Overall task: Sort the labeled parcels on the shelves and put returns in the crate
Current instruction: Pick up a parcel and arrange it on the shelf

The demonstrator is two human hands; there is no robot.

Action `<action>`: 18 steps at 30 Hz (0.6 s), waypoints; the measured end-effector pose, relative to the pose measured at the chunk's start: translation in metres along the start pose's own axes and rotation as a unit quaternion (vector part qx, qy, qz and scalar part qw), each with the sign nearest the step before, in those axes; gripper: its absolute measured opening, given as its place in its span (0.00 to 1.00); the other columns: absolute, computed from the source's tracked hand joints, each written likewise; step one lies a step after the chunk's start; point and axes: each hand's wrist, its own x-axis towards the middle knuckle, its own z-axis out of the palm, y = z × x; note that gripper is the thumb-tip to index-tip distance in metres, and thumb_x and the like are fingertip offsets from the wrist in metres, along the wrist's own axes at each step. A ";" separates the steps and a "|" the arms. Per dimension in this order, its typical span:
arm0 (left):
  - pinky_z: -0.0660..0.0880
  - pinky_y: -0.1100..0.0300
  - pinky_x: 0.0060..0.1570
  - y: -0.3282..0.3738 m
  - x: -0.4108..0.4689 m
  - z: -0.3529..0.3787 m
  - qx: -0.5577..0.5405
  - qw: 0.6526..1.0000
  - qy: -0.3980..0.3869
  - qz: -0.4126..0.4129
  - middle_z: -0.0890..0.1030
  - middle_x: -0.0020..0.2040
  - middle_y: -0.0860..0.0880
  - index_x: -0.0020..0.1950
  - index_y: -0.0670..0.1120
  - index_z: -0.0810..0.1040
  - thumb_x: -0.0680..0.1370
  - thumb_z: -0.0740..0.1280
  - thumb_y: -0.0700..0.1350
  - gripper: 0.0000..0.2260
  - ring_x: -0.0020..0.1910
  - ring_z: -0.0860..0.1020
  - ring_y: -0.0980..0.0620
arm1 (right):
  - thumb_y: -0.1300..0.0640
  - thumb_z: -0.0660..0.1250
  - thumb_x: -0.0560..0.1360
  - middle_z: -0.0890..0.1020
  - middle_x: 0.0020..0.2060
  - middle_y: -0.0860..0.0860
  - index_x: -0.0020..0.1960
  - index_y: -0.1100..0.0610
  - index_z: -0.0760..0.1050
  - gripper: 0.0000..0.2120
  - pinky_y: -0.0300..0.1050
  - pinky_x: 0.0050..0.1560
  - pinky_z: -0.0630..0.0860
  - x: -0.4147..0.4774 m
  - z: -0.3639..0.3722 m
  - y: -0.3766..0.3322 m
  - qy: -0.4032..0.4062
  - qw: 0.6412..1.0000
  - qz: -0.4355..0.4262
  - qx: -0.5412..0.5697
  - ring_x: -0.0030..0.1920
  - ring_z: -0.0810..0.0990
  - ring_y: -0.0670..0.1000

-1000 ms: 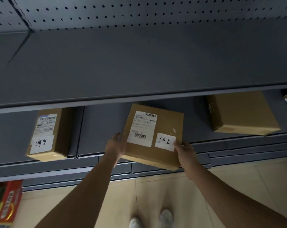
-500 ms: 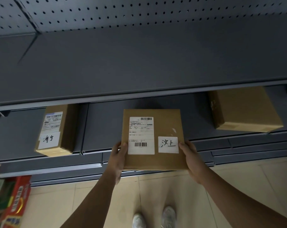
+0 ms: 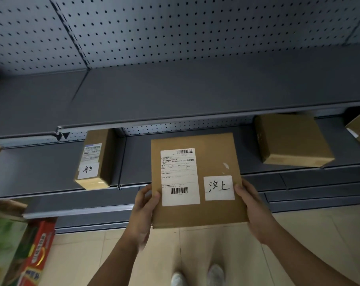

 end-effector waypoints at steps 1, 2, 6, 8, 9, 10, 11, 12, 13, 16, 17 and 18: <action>0.80 0.38 0.58 0.003 -0.008 -0.001 0.005 1.000 -0.004 0.004 0.84 0.61 0.47 0.68 0.55 0.73 0.78 0.69 0.53 0.19 0.59 0.83 0.42 | 0.36 0.69 0.71 0.84 0.59 0.48 0.69 0.37 0.72 0.28 0.59 0.61 0.79 -0.009 -0.001 -0.004 -0.001 1.000 -0.007 -0.001 0.60 0.82 0.55; 0.79 0.36 0.59 0.006 -0.015 -0.003 0.009 1.000 -0.009 0.009 0.84 0.61 0.47 0.68 0.56 0.73 0.77 0.69 0.54 0.20 0.60 0.82 0.42 | 0.36 0.69 0.69 0.84 0.59 0.48 0.70 0.37 0.71 0.29 0.59 0.62 0.79 -0.016 -0.002 -0.006 -0.004 1.000 -0.014 -0.003 0.60 0.81 0.55; 0.76 0.33 0.60 0.016 -0.036 -0.008 0.016 0.999 -0.021 0.036 0.83 0.62 0.46 0.65 0.57 0.75 0.76 0.70 0.54 0.18 0.60 0.81 0.40 | 0.37 0.70 0.68 0.84 0.60 0.47 0.69 0.37 0.73 0.29 0.59 0.63 0.78 -0.042 -0.005 -0.017 -0.008 0.999 -0.042 0.002 0.61 0.81 0.54; 0.76 0.32 0.60 0.020 -0.046 -0.008 0.023 0.998 -0.025 0.051 0.83 0.61 0.46 0.64 0.58 0.76 0.75 0.70 0.54 0.17 0.59 0.81 0.40 | 0.37 0.71 0.68 0.85 0.60 0.46 0.67 0.36 0.75 0.27 0.62 0.66 0.77 -0.051 -0.006 -0.021 -0.009 0.999 -0.054 0.006 0.62 0.82 0.53; 0.76 0.32 0.59 0.022 -0.050 -0.008 0.027 0.998 -0.028 0.059 0.83 0.61 0.47 0.63 0.58 0.76 0.75 0.70 0.54 0.17 0.59 0.81 0.40 | 0.38 0.71 0.68 0.85 0.60 0.46 0.67 0.36 0.75 0.26 0.62 0.66 0.76 -0.055 -0.006 -0.022 -0.007 0.998 -0.059 0.012 0.62 0.82 0.53; 0.76 0.32 0.58 0.023 -0.054 -0.008 0.031 0.997 -0.031 0.067 0.83 0.61 0.47 0.63 0.59 0.76 0.75 0.70 0.55 0.16 0.59 0.81 0.40 | 0.39 0.71 0.69 0.85 0.60 0.46 0.66 0.36 0.75 0.26 0.61 0.66 0.76 -0.058 -0.006 -0.024 -0.005 0.998 -0.062 0.017 0.62 0.82 0.53; 0.77 0.33 0.57 0.025 -0.057 -0.008 0.034 0.996 -0.034 0.075 0.83 0.61 0.48 0.63 0.59 0.76 0.75 0.70 0.55 0.17 0.60 0.81 0.40 | 0.40 0.71 0.69 0.85 0.60 0.46 0.65 0.35 0.76 0.24 0.61 0.66 0.77 -0.062 -0.005 -0.026 0.000 0.998 -0.064 0.020 0.61 0.82 0.53; 0.78 0.34 0.56 0.026 -0.059 -0.008 0.036 0.995 -0.036 0.081 0.83 0.61 0.48 0.63 0.58 0.76 0.75 0.69 0.55 0.17 0.60 0.81 0.41 | 0.40 0.71 0.69 0.84 0.59 0.46 0.63 0.34 0.76 0.22 0.60 0.65 0.77 -0.064 -0.005 -0.028 0.003 0.998 -0.066 0.019 0.61 0.82 0.53; 0.79 0.34 0.56 0.027 -0.061 -0.008 0.036 0.995 -0.037 0.086 0.83 0.60 0.49 0.64 0.58 0.75 0.75 0.69 0.56 0.17 0.60 0.81 0.41 | 0.41 0.71 0.70 0.85 0.59 0.45 0.61 0.33 0.77 0.19 0.59 0.63 0.78 -0.068 -0.003 -0.030 0.005 0.997 -0.069 0.020 0.60 0.82 0.52; 0.79 0.32 0.57 0.032 -0.066 -0.007 0.039 0.994 -0.035 0.094 0.83 0.59 0.49 0.63 0.59 0.76 0.75 0.69 0.56 0.17 0.60 0.81 0.42 | 0.46 0.69 0.78 0.85 0.58 0.45 0.59 0.33 0.77 0.12 0.56 0.59 0.80 -0.075 -0.001 -0.036 0.005 0.997 -0.070 0.027 0.58 0.82 0.52; 0.79 0.32 0.57 0.033 -0.067 -0.006 0.039 0.994 -0.034 0.096 0.83 0.59 0.49 0.62 0.59 0.76 0.75 0.69 0.56 0.16 0.59 0.81 0.42 | 0.47 0.68 0.79 0.84 0.58 0.46 0.59 0.34 0.76 0.11 0.56 0.58 0.80 -0.077 -0.001 -0.038 0.005 0.997 -0.070 0.028 0.58 0.82 0.52; 0.79 0.33 0.57 0.035 -0.068 -0.006 0.038 0.994 -0.031 0.097 0.83 0.58 0.48 0.62 0.59 0.77 0.75 0.70 0.56 0.16 0.59 0.81 0.43 | 0.47 0.68 0.79 0.84 0.58 0.46 0.59 0.34 0.76 0.11 0.56 0.58 0.80 -0.078 -0.001 -0.039 0.004 0.997 -0.070 0.029 0.58 0.82 0.53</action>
